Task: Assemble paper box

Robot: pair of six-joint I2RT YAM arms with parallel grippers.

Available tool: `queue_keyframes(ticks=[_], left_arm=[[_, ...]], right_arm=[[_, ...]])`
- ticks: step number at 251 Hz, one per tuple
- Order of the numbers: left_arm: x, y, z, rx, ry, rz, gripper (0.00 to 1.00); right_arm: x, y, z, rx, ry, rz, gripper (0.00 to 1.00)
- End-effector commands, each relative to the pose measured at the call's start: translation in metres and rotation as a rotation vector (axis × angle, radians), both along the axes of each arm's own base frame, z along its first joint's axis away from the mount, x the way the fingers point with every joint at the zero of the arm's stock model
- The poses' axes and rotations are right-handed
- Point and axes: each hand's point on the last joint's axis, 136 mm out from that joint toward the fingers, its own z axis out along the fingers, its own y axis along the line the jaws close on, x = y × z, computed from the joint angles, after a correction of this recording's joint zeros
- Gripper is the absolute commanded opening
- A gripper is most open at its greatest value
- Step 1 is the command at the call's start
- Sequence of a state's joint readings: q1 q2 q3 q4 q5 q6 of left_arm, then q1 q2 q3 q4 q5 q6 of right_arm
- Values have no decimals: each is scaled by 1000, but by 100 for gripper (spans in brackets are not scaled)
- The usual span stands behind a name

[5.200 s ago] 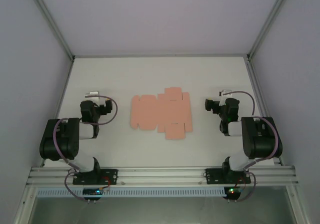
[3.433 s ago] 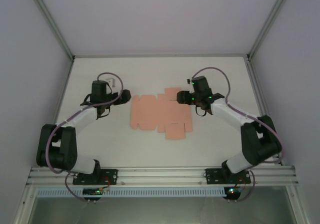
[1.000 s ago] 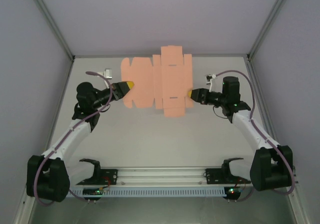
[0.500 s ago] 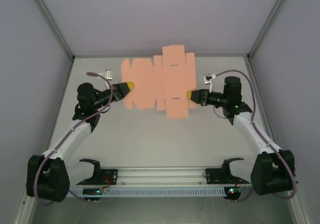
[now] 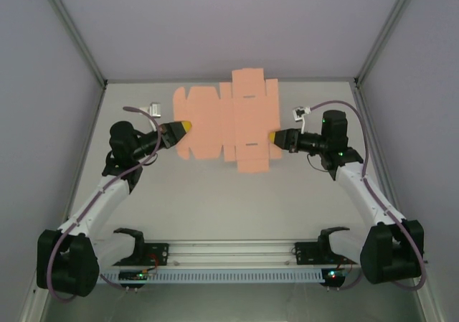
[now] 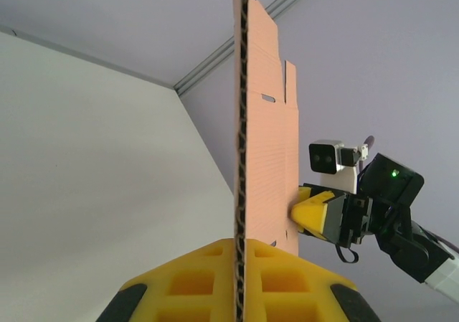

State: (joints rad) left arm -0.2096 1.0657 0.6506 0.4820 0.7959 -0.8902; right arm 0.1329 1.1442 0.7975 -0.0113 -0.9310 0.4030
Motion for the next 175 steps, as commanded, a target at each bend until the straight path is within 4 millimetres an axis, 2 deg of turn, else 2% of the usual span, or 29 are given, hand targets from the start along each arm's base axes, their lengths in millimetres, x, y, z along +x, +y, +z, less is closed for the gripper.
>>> queue_keyframes(ticks=[1,18,36,53,57,63,82,85,113,134,154,175], left_arm=[[-4,1,7,9,-45,6,0],[-3,1,6,12,-42,11,0],[-2,2,3,18,-33,17,0],[0,4,-4,34,-9,35,2],[0,4,-6,42,-1,40,9],[1,5,-11,56,15,51,24],[6,16,-34,142,90,124,93],[7,20,-40,164,110,146,100],[10,74,-99,427,319,431,100],[2,104,-125,563,407,551,100],[-3,113,-135,611,441,579,99],[-2,108,-137,603,436,550,100]], right_arm=[[7,-1,18,4,-45,-8,21],[8,-3,14,1,-14,-26,16],[15,-8,12,-14,-12,-74,0],[21,-14,5,-77,-11,-129,0],[20,-13,3,-93,-11,-127,0],[20,-14,-2,-118,-6,-130,0],[19,-14,-17,-161,26,-127,0],[19,-14,-20,-166,32,-124,0],[17,-13,-58,-184,117,-99,0],[20,-14,-90,-237,178,-105,0],[24,-19,-121,-340,208,-110,0],[31,-24,-146,-463,221,-106,0]])
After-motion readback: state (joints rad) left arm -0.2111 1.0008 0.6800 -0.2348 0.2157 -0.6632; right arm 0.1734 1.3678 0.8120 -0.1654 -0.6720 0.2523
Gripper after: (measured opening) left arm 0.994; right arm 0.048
